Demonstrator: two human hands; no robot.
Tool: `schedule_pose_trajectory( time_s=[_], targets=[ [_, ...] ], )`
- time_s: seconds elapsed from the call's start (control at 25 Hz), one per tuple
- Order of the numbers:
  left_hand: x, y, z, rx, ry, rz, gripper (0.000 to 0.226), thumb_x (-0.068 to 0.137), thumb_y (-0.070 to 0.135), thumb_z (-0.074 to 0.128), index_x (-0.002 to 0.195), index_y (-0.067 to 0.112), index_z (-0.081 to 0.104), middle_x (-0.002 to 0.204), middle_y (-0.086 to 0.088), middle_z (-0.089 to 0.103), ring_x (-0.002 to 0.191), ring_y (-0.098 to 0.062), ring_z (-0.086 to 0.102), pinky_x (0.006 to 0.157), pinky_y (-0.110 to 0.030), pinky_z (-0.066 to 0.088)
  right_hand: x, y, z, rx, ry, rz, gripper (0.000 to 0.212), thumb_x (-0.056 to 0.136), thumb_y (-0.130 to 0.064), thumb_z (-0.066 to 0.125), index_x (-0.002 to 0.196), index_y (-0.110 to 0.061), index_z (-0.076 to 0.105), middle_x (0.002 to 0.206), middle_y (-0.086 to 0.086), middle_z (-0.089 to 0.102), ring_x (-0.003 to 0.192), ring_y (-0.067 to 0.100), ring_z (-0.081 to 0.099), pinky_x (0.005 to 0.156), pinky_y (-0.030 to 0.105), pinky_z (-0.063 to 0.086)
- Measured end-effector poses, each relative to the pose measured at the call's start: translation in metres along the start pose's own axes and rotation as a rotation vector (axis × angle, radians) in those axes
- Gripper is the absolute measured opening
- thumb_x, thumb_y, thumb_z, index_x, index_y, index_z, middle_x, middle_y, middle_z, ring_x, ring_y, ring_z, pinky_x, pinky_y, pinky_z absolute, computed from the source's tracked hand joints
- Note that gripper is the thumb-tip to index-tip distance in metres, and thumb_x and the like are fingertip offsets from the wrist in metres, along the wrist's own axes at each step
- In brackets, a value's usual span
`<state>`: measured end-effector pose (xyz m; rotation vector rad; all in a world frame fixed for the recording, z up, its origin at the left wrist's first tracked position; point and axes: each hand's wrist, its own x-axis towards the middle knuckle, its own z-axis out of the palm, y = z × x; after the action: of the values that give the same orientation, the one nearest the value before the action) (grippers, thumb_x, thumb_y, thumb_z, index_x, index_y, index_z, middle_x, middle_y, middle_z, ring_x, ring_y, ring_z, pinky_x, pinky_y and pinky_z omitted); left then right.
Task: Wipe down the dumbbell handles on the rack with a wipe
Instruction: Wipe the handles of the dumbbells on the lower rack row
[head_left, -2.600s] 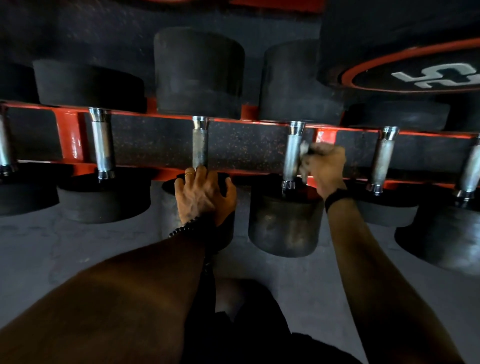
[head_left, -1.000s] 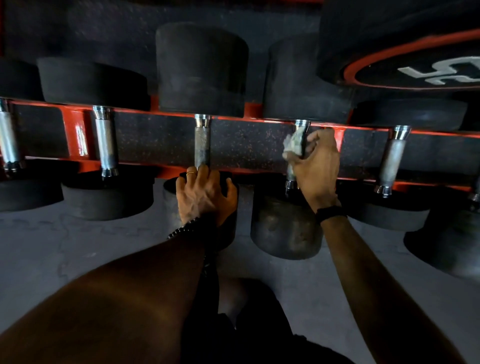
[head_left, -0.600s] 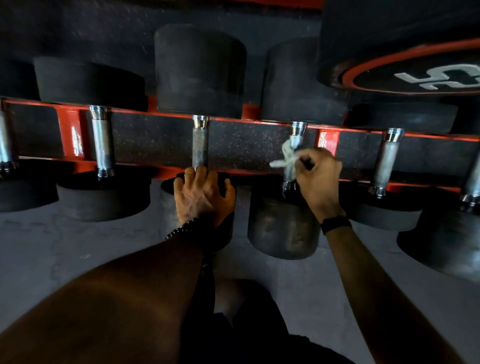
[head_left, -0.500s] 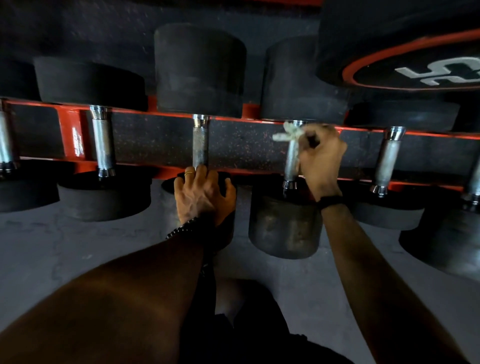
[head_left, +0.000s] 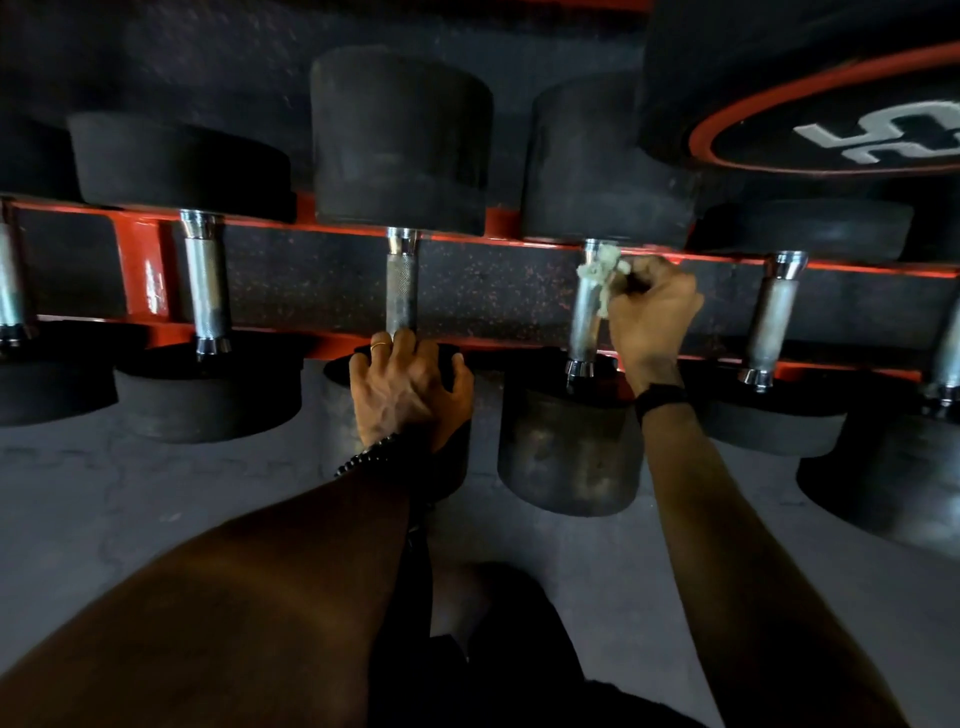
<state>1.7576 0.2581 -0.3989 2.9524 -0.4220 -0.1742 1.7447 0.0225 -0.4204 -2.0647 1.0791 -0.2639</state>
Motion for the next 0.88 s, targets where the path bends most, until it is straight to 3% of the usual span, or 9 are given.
schedule_pose_trajectory(
  time_s=[0.12,0.2,0.24,0.36,0.44,0.52,0.64,0.72,0.88],
  targets=[
    [-0.001,-0.001,0.0,0.003,0.02,0.011,0.032,0.079,0.038,0.07,0.07,0.008,0.065,0.082,-0.013,0.063,0.082,-0.036,0.061,0.068,-0.04,0.042,-0.043,0.037,-0.014,-0.182,-0.214,0.042,0.023,0.078,-0.024,0.063,0.086,-0.007,0.076,0.083,0.01,0.071,0.073,0.012,0.067,0.071,0.028,0.059],
    [0.0,-0.001,0.0,0.002,0.019,0.006,0.031,0.078,0.037,0.071,0.07,0.008,0.065,0.081,-0.013,0.063,0.081,-0.036,0.061,0.067,-0.04,0.043,-0.04,0.023,-0.017,0.001,-0.224,0.13,0.007,0.081,-0.011,0.07,0.078,-0.008,0.076,0.075,0.002,0.072,0.059,-0.001,0.063,0.058,0.024,0.056],
    [0.0,-0.001,0.0,0.002,0.019,0.004,0.031,0.078,0.038,0.071,0.07,0.008,0.065,0.08,-0.012,0.063,0.081,-0.036,0.061,0.068,-0.04,0.043,-0.027,0.008,-0.011,0.135,-0.121,0.165,0.012,0.081,-0.003,0.071,0.073,-0.011,0.075,0.065,-0.009,0.069,0.053,-0.006,0.057,0.053,0.021,0.052],
    [-0.001,0.001,0.001,-0.01,0.029,-0.002,0.031,0.078,0.038,0.07,0.07,0.008,0.066,0.081,-0.011,0.064,0.082,-0.035,0.061,0.069,-0.04,0.043,0.004,-0.021,0.005,0.277,0.131,0.205,0.018,0.081,0.009,0.064,0.085,-0.004,0.076,0.063,-0.02,0.062,0.059,-0.005,0.053,0.059,0.01,0.045],
    [-0.002,0.001,0.001,-0.017,0.04,0.006,0.03,0.079,0.038,0.069,0.072,0.008,0.066,0.083,-0.011,0.064,0.083,-0.035,0.061,0.07,-0.04,0.042,-0.015,-0.027,0.015,0.234,0.079,0.216,0.022,0.084,0.002,0.062,0.102,-0.002,0.074,0.084,-0.007,0.067,0.076,0.004,0.057,0.068,0.011,0.045],
    [0.0,-0.001,0.0,-0.008,0.022,0.001,0.03,0.079,0.037,0.069,0.072,0.008,0.066,0.083,-0.011,0.064,0.083,-0.035,0.06,0.07,-0.041,0.041,-0.031,-0.026,0.025,0.156,-0.1,0.187,0.032,0.081,-0.006,0.065,0.113,-0.008,0.066,0.101,0.0,0.067,0.086,0.01,0.061,0.078,0.019,0.049],
    [-0.001,-0.001,0.002,0.004,0.033,0.008,0.03,0.078,0.037,0.07,0.071,0.008,0.066,0.083,-0.012,0.064,0.082,-0.036,0.06,0.069,-0.041,0.041,0.004,-0.037,0.022,0.281,-0.223,0.429,0.031,0.072,0.004,0.07,0.1,-0.006,0.062,0.088,0.005,0.065,0.073,0.015,0.061,0.068,0.025,0.048],
    [-0.002,0.001,0.003,-0.004,0.045,0.021,0.03,0.077,0.037,0.07,0.07,0.008,0.066,0.082,-0.012,0.063,0.081,-0.036,0.06,0.068,-0.041,0.041,0.008,-0.038,0.018,0.367,-0.207,0.516,0.029,0.07,0.003,0.073,0.097,-0.004,0.064,0.085,0.004,0.065,0.071,0.016,0.06,0.068,0.026,0.048],
    [0.0,-0.002,0.003,0.023,0.034,0.027,0.031,0.077,0.038,0.068,0.069,0.008,0.066,0.082,-0.012,0.064,0.082,-0.036,0.061,0.068,-0.04,0.041,-0.027,-0.039,0.028,0.174,-0.116,0.321,0.033,0.06,-0.016,0.076,0.09,-0.015,0.061,0.089,-0.003,0.067,0.077,0.014,0.064,0.073,0.028,0.055]
  ],
)
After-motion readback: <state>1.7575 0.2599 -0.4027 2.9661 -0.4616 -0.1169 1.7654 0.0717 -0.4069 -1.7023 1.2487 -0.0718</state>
